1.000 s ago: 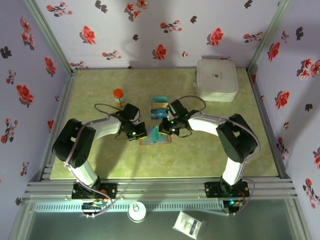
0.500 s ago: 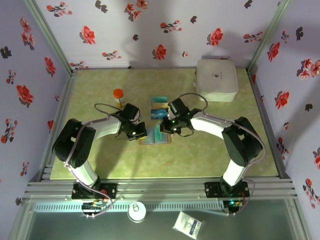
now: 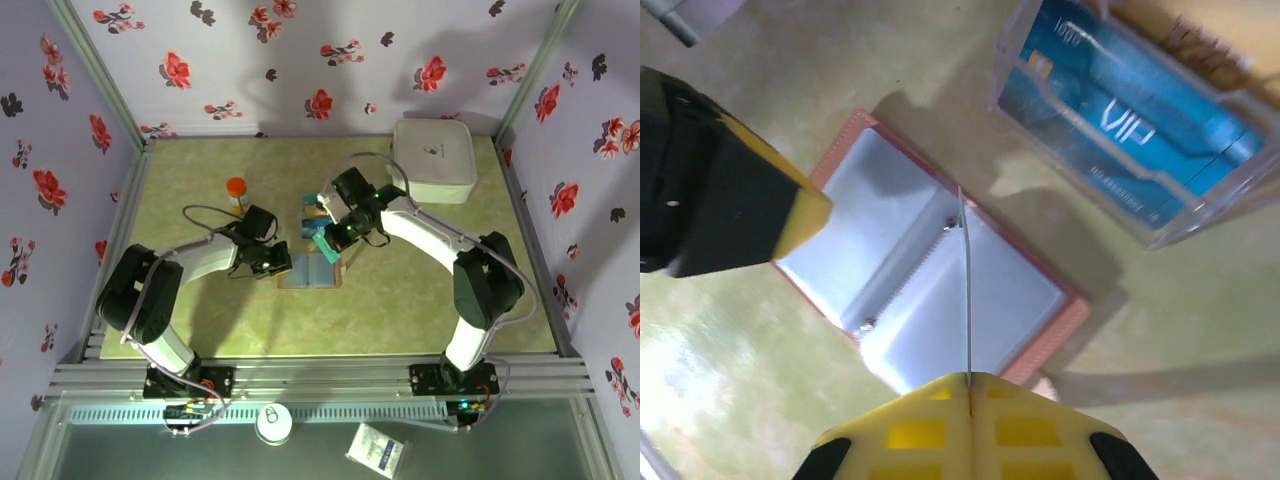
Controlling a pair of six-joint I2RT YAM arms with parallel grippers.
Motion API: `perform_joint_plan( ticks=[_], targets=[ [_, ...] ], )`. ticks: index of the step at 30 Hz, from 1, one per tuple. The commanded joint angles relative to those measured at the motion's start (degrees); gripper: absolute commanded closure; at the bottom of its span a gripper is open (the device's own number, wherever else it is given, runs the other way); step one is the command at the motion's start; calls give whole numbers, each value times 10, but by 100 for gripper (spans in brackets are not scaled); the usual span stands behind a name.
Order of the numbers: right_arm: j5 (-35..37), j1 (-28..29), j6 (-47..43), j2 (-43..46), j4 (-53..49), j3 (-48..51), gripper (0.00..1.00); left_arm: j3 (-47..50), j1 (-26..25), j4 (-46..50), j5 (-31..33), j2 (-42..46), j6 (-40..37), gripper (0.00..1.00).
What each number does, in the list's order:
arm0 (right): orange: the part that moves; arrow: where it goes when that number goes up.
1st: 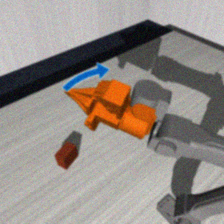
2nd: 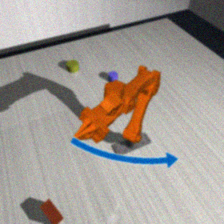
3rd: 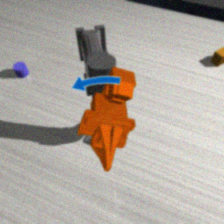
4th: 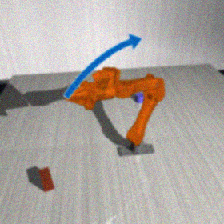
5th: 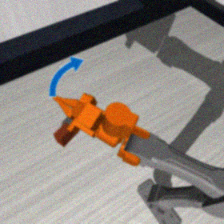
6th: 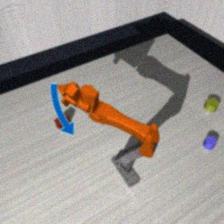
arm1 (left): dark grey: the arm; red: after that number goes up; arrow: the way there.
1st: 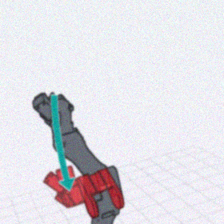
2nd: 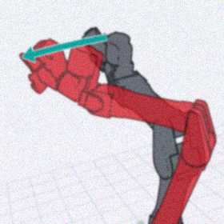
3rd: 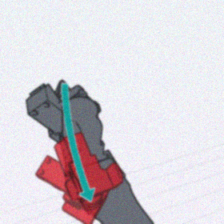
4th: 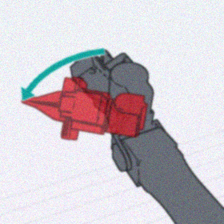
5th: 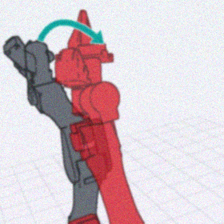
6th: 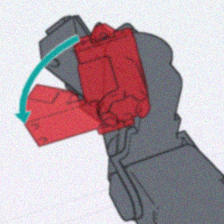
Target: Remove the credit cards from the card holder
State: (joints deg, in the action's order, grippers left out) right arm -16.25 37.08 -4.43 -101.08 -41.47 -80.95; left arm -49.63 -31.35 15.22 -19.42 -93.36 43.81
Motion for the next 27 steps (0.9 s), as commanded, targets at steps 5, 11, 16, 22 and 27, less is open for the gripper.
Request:
perform_joint_plan(
  ticks=[5, 11, 16, 22, 27],
  targets=[
    [86, -5, -288, -50, -112, -86, 100, 37, 13, 2, 19, 40, 5, 100],
    [95, -17, -357, -95, -149, -171, 100, 59, 29, 5, 17, 61, 2, 100],
    [90, -35, -383, -145, -176, -258, 100, 79, 50, 7, 16, 81, -2, 100],
    [78, -50, -400, -194, -180, -345, 100, 102, 71, 7, 11, 97, -4, 100],
    [60, -63, -409, -228, -155, -389, 100, 112, 82, 7, 8, 106, -5, 100]
  ],
)
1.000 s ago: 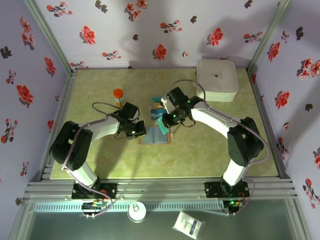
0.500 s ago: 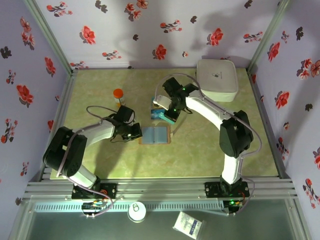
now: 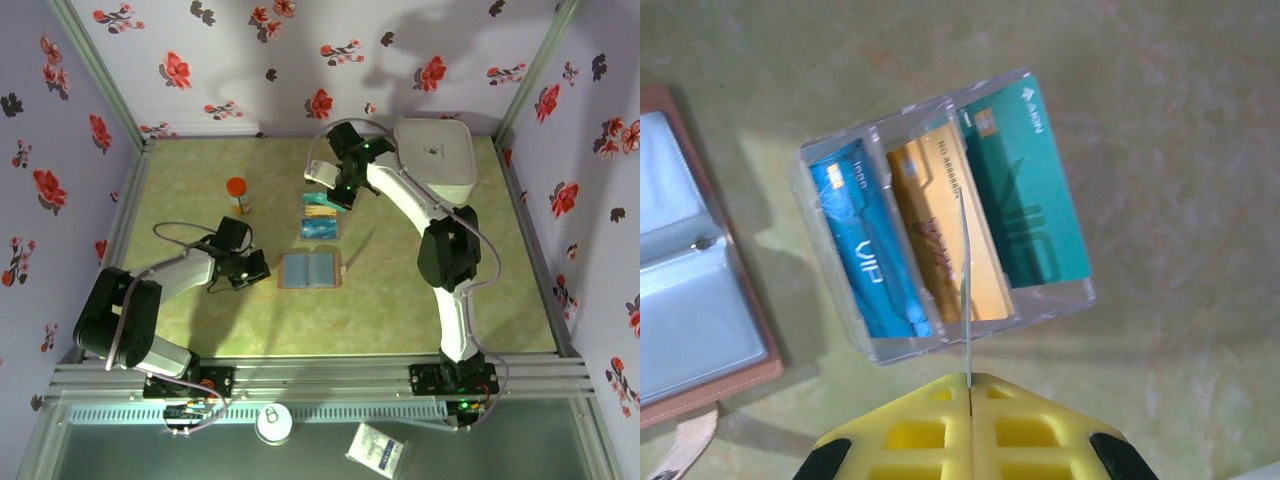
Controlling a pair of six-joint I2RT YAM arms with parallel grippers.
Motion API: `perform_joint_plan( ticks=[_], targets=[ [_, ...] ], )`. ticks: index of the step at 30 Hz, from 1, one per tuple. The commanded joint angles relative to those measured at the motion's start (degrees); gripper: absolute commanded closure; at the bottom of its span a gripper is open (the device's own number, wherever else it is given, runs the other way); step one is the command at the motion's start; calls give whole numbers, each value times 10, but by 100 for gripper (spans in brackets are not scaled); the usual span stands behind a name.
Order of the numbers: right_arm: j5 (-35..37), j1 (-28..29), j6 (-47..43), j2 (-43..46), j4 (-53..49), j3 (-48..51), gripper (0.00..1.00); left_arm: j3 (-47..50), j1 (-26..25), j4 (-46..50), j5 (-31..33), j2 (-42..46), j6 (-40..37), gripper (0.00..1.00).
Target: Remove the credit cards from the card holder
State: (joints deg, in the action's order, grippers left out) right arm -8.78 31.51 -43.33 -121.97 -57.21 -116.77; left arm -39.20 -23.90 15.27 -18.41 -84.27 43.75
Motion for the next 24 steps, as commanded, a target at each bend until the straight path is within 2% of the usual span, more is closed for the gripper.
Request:
perform_joint_plan(
  ticks=[1, 11, 21, 22, 24],
  targets=[
    [-18, -8, -23, -26, 2, -40, 100, 8, 9, 9, -3, 17, -6, 100],
    [-53, -14, -47, -91, -1, -127, 100, 12, 28, 28, -2, 37, -13, 100],
    [-41, -14, -57, -119, 11, -135, 100, 13, 35, 36, -4, 37, -17, 100],
    [-34, -14, -57, -120, 12, -135, 99, 14, 36, 36, -4, 37, -17, 100],
    [-22, -14, -55, -121, 13, -135, 89, 15, 37, 36, -4, 37, -17, 100]
  ],
)
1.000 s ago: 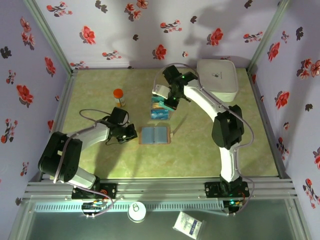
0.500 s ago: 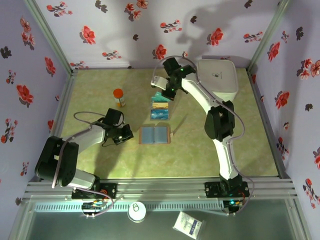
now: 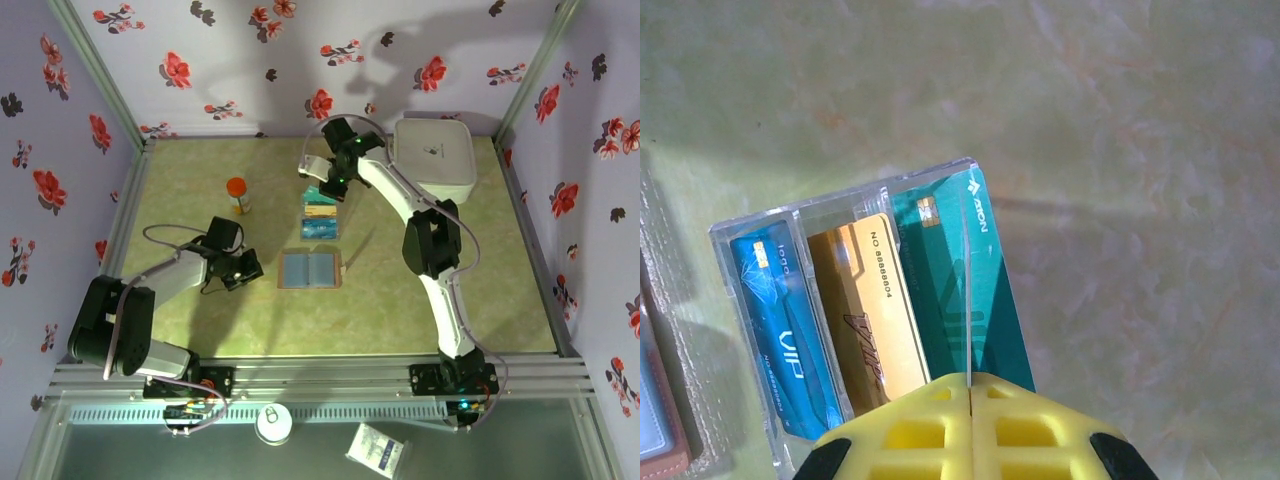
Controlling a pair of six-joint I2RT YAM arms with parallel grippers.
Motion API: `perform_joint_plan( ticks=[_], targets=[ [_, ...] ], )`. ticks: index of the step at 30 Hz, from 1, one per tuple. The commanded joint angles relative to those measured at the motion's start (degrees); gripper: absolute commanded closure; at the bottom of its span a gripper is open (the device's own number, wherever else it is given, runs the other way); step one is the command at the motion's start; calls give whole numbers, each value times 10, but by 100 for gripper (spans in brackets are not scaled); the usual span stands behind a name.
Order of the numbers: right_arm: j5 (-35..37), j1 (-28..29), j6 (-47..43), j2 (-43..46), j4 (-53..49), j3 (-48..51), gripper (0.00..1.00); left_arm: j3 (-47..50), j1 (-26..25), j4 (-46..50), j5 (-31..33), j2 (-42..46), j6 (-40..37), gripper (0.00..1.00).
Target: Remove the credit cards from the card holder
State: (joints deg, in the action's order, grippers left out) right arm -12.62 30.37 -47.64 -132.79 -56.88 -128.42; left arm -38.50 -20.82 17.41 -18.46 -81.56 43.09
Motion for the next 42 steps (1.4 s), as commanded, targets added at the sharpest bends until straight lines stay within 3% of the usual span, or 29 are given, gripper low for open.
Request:
perform_joint_plan(
  ticks=[1, 4, 13, 19, 27, 31, 42],
  targets=[
    [21, -2, -11, -12, 11, -20, 85, 8, 6, 14, -4, 9, -10, 100],
    [28, -2, -5, -3, 13, -20, 78, 6, 6, 11, -6, 8, -8, 100],
    [16, -2, 109, 54, 61, 23, 76, -12, 6, -7, -24, -9, -5, 100],
    [-5, 3, 325, 126, 166, 149, 74, -25, 5, -39, -52, -34, 6, 100],
    [-55, 16, 683, 230, 350, 388, 85, -40, -10, -75, -77, -70, 17, 100],
    [-107, 29, 817, 243, 396, 465, 86, -43, -23, -90, -83, -86, 21, 100],
    [-109, 124, 906, 230, 425, 554, 79, -49, -41, -94, -89, -118, 19, 100]
  ],
)
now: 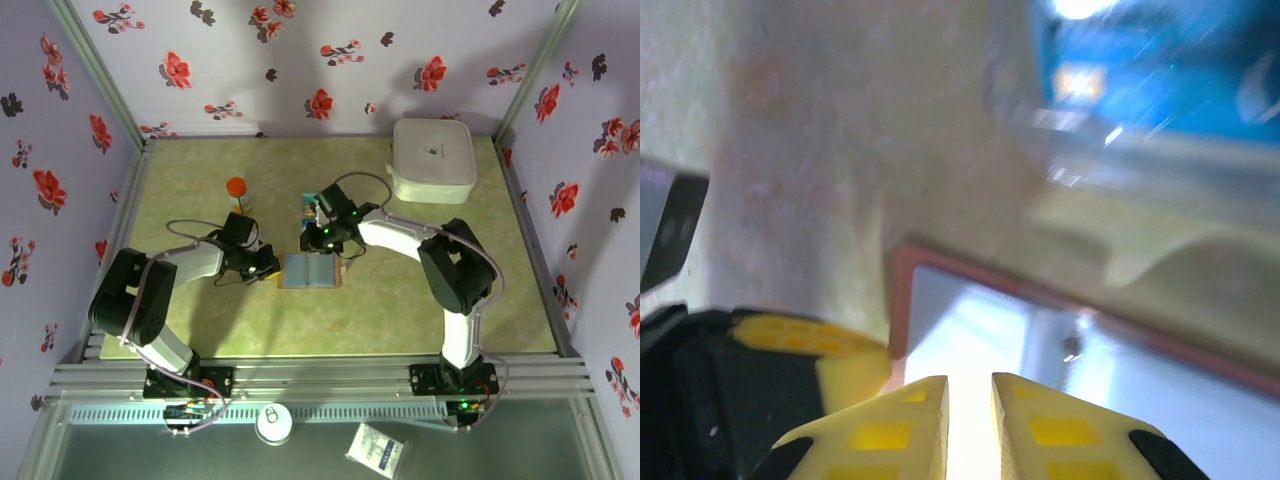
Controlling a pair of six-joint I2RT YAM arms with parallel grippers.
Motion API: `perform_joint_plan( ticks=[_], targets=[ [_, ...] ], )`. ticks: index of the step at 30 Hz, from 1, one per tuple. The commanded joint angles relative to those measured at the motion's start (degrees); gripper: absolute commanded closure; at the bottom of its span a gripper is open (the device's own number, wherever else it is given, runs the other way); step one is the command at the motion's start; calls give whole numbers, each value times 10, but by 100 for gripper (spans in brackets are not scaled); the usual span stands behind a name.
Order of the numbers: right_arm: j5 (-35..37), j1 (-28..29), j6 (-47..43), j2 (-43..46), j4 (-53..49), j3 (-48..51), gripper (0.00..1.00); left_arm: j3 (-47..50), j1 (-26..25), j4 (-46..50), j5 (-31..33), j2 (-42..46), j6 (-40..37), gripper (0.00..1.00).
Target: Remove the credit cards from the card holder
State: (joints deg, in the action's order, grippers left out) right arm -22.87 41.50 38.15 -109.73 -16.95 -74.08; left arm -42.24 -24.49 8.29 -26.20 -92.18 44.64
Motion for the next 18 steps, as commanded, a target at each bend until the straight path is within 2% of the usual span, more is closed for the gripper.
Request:
perform_joint_plan(
  ticks=[1, 9, 18],
  targets=[
    [-6, 18, 53, -4, 31, 14, 78, -12, -4, -2, -12, -13, 3, 100],
    [-14, 47, 75, -39, 47, 14, 77, -9, -4, 13, -2, -22, 4, 100],
    [5, 49, 68, -49, 18, 26, 77, -7, -4, 18, 3, -16, 6, 100]
  ],
)
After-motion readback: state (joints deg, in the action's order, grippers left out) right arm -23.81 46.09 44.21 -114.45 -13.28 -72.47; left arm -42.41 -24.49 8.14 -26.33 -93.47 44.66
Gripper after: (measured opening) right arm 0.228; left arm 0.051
